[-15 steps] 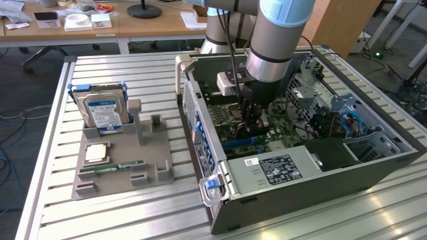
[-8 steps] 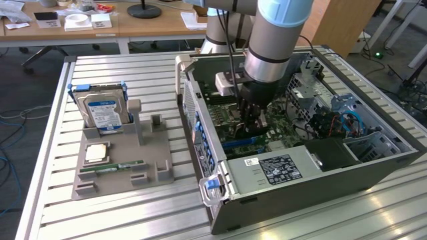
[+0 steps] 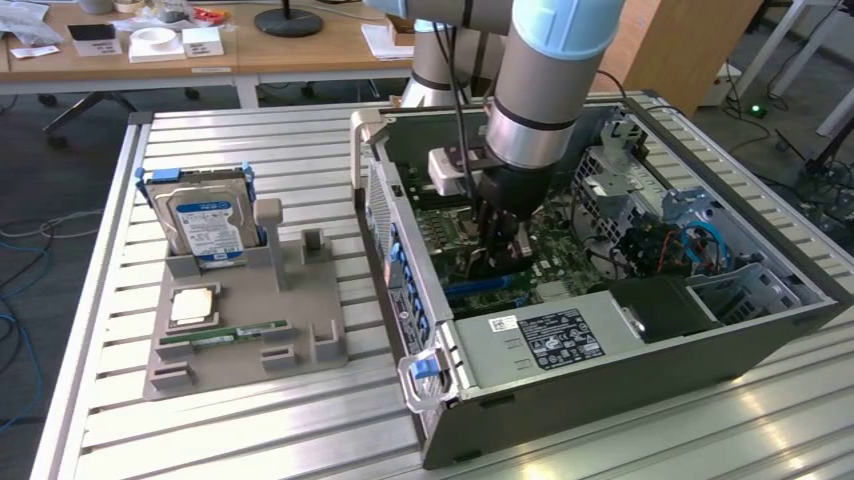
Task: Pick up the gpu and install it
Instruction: 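Insert the gpu into the slot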
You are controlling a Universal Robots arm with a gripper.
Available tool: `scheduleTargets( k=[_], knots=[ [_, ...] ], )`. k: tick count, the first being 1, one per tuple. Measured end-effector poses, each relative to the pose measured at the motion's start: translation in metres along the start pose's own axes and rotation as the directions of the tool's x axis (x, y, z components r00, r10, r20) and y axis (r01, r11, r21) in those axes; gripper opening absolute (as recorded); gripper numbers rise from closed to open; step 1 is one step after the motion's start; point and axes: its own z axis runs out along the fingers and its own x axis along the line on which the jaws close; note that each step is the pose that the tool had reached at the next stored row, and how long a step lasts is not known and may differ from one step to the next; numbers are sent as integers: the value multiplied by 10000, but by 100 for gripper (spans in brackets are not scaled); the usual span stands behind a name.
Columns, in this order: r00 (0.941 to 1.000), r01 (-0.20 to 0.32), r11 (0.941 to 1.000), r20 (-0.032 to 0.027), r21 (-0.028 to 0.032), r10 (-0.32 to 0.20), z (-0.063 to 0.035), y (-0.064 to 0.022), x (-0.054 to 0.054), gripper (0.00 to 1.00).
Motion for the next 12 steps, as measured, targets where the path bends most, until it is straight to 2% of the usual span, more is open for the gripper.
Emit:
scheduleTargets(
  k=[12],
  knots=[
    [10000, 0, 10000, -4, -2, 0, 39, 3, 1, 27]
  ],
)
